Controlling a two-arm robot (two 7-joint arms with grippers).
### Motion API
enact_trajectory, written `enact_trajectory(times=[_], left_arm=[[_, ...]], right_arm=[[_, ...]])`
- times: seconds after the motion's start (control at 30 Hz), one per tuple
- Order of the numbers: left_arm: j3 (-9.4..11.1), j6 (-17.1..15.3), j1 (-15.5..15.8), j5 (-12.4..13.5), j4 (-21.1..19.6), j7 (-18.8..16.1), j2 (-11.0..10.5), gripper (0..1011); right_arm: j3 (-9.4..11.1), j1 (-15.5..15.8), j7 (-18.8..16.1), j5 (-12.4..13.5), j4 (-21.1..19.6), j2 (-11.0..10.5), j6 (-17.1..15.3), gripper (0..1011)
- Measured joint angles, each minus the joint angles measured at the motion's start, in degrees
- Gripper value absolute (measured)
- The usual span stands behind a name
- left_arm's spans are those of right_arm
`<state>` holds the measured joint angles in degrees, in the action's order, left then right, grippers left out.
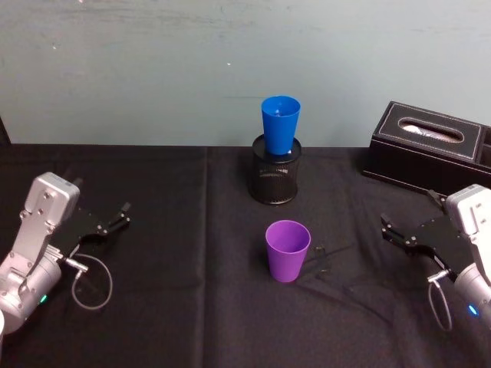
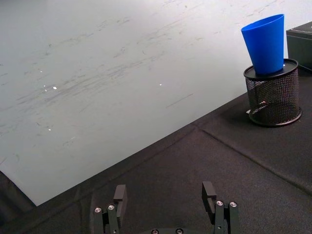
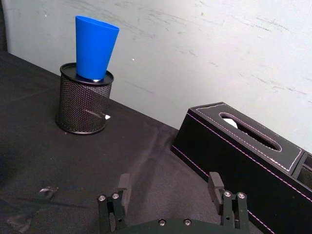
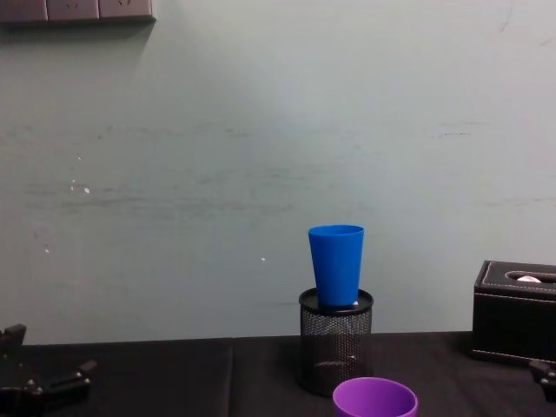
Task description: Pick up one cup with a gripper and tap it against the other cup.
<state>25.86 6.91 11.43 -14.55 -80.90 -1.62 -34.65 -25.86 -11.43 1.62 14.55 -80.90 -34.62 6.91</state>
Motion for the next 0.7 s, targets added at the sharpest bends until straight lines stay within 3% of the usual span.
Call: enact_trajectory(times=[0.7], left_arm=[[0.0,0.0,0.0,0.0,0.0,0.0,0.0,1012]], right_arm=[[0.0,0.0,0.0,0.0,0.0,-0.03,-0.01,1003]])
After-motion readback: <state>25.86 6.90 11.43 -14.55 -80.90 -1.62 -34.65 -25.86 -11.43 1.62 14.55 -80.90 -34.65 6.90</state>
